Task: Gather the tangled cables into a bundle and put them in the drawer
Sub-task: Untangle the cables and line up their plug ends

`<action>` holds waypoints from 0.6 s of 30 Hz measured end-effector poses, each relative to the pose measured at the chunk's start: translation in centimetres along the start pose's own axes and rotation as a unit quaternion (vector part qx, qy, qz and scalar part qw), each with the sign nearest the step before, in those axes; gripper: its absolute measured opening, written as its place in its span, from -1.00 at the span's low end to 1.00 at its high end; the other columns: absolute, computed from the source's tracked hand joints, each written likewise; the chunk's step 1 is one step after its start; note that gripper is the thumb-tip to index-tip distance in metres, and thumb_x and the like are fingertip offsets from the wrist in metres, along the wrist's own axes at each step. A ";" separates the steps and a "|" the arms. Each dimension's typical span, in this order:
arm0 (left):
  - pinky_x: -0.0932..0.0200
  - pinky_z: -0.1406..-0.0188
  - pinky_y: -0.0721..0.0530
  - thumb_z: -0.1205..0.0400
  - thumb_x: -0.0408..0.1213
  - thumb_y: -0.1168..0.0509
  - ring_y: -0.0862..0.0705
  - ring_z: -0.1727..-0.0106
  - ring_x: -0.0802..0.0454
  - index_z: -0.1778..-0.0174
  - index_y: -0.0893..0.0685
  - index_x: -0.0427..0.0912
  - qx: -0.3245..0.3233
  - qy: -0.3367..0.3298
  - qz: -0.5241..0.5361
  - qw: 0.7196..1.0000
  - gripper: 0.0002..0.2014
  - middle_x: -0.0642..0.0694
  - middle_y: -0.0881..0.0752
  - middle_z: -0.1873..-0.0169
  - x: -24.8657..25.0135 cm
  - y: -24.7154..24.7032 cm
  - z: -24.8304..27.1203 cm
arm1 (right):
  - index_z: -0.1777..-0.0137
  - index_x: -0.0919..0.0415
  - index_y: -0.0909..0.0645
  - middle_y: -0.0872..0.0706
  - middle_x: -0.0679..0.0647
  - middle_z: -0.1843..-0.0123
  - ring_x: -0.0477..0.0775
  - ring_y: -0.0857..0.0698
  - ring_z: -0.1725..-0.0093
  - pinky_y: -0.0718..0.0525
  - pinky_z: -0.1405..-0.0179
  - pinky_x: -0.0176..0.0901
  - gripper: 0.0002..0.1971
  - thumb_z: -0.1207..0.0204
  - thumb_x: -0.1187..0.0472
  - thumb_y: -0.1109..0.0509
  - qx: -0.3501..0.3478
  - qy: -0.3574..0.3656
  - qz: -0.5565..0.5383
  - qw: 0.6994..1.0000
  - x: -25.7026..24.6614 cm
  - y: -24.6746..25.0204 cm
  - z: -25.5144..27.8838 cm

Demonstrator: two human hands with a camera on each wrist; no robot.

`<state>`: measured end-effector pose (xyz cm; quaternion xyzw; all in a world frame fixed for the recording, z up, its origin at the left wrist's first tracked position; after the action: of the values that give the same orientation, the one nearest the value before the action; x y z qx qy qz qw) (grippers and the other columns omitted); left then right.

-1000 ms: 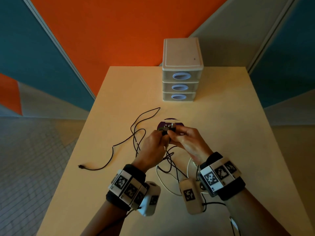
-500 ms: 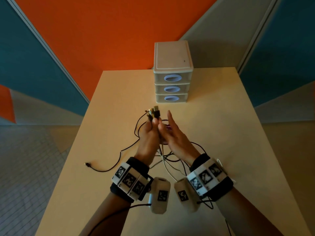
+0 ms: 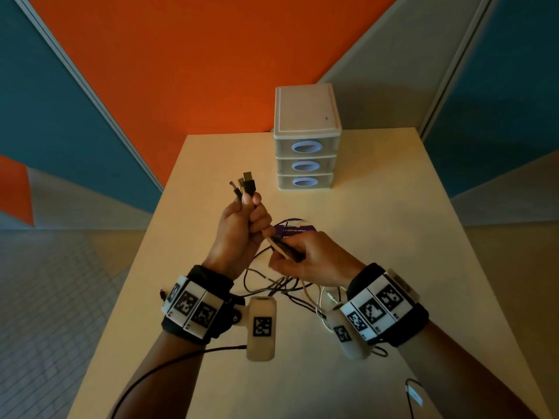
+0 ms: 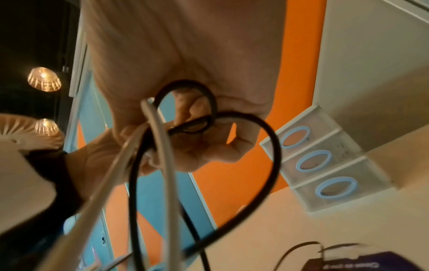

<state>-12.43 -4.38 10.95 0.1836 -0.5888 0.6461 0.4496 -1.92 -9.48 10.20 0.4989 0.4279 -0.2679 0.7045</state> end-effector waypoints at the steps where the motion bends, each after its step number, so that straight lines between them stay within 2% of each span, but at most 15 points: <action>1: 0.36 0.64 -0.33 -0.78 -0.31 0.17 -0.28 0.67 0.23 0.28 -0.40 -0.14 0.001 -0.002 -0.002 1.000 -0.64 0.12 -0.34 0.66 0.1 0.2 -0.1 | 0.36 0.13 -0.62 -0.64 0.07 0.44 -0.05 -0.60 0.42 -0.63 0.27 0.05 -0.82 -0.39 0.07 -0.43 0.002 -0.009 0.037 0.999 0.4 0.1 0.0; 3: 0.36 0.62 -0.33 -0.77 -0.32 0.17 -0.28 0.66 0.23 0.27 -0.40 -0.14 0.009 -0.005 -0.008 1.000 -0.65 0.12 -0.35 0.65 0.3 0.7 -0.1 | 0.35 0.12 -0.63 -0.70 0.06 0.38 -0.05 -0.64 0.34 -0.65 0.19 0.04 -0.80 -0.35 0.00 -0.41 0.010 -0.030 0.103 0.994 0.9 0.3 0.0; 6: 0.36 0.62 -0.32 -0.76 -0.34 0.17 -0.27 0.65 0.23 0.29 -0.41 -0.13 0.023 -0.015 0.003 1.000 -0.65 0.11 -0.34 0.64 0.6 1.2 0.1 | 0.50 -0.01 -0.53 -0.61 -0.09 0.48 -0.14 -0.58 0.39 -0.58 0.23 -0.15 -0.78 -0.32 -0.01 -0.40 0.036 -0.070 0.152 0.985 2.2 0.8 -0.3; 9: 0.38 0.65 -0.30 -0.76 -0.31 0.18 -0.26 0.67 0.23 0.33 -0.39 -0.10 0.045 -0.053 0.045 0.997 -0.63 0.13 -0.34 0.68 3.0 2.5 0.0 | 0.54 -0.07 -0.47 -0.61 -0.12 0.46 0.01 -0.66 0.29 -0.59 0.20 -0.17 -0.73 -0.32 -0.01 -0.43 0.054 -0.111 0.196 0.973 4.9 1.4 -0.3; 11: 0.40 0.68 -0.30 -0.71 -0.38 0.14 -0.27 0.68 0.23 0.35 -0.40 -0.09 0.060 -0.094 0.076 0.991 -0.65 0.13 -0.35 0.70 5.8 4.0 0.1 | 0.39 -0.08 -0.61 -0.66 -0.10 0.40 0.04 -0.69 0.23 -0.58 0.20 -0.20 -0.83 -0.37 -0.07 -0.44 0.071 -0.133 0.203 0.967 7.3 1.8 0.5; 12: 0.41 0.69 -0.30 -0.62 -0.43 0.06 -0.28 0.69 0.23 0.37 -0.42 -0.09 0.065 -0.118 0.092 0.987 -0.70 0.13 -0.35 0.70 7.5 4.7 0.2 | 0.26 -0.04 -0.69 -0.70 -0.06 0.40 0.05 -0.69 0.25 -0.58 0.20 -0.21 -0.83 -0.39 -0.10 -0.43 0.080 -0.138 0.196 0.968 8.5 2.0 1.0; 14: 0.42 0.70 -0.27 -0.43 -0.40 -0.08 -0.28 0.69 0.24 0.42 -0.46 -0.08 0.070 -0.162 0.108 0.978 -0.83 0.12 -0.35 0.71 10.6 5.9 0.6 | 0.11 0.07 -0.75 -0.79 0.08 0.32 0.06 -0.71 0.25 -0.59 0.20 -0.21 -0.77 -0.44 -0.07 -0.42 0.090 -0.134 0.177 0.971 10.7 2.1 2.0; 15: 0.42 0.70 -0.25 -0.43 -0.39 -0.09 -0.28 0.69 0.24 0.43 -0.47 -0.07 0.077 -0.177 0.103 0.976 -0.83 0.12 -0.35 0.71 11.9 6.6 0.8 | 0.06 0.09 -0.76 -0.81 0.09 0.29 -0.05 -0.72 0.27 -0.57 0.23 -0.27 -0.78 -0.45 -0.02 -0.44 0.093 -0.127 0.157 0.975 11.3 1.9 2.5; 16: 0.41 0.71 -0.23 -0.51 -0.40 -0.06 -0.27 0.69 0.24 0.42 -0.46 -0.06 0.090 -0.188 0.087 0.974 -0.78 0.12 -0.35 0.70 13.0 7.2 0.9 | 0.05 0.10 -0.77 -0.80 0.02 0.33 -0.24 -0.67 0.36 -0.52 0.31 -0.38 -0.81 -0.44 0.03 -0.46 0.094 -0.117 0.128 0.980 11.6 1.8 2.9; 17: 0.41 0.71 -0.21 -0.61 -0.39 0.00 -0.26 0.68 0.24 0.40 -0.45 -0.05 0.110 -0.197 0.060 0.972 -0.71 0.13 -0.35 0.70 13.9 8.0 0.9 | 0.10 0.13 -0.78 -0.75 -0.11 0.43 -0.35 -0.60 0.47 -0.45 0.40 -0.51 -0.82 -0.40 0.05 -0.50 0.094 -0.119 0.091 0.984 11.8 1.7 3.3; 18: 0.40 0.71 -0.19 -0.68 -0.36 0.06 -0.25 0.68 0.25 0.39 -0.43 -0.04 0.131 -0.205 0.026 0.970 -0.66 0.14 -0.35 0.70 14.5 8.6 0.9 | 0.23 0.13 -0.78 -0.66 -0.19 0.56 -0.37 -0.55 0.56 -0.42 0.47 -0.54 -0.84 -0.34 0.04 -0.55 0.093 -0.129 0.048 0.986 11.8 1.5 3.6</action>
<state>-27.19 0.95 17.15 0.3544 -0.5828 0.6777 0.2747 6.31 -11.69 1.16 0.5431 0.2821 -0.3343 0.7167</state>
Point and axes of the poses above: each hand's wrist, its own z-axis away from the middle knuckle, its own y-axis out of the back of the hand, x = y × z, the point moved 6 cm from there along -z, towards the middle knuckle
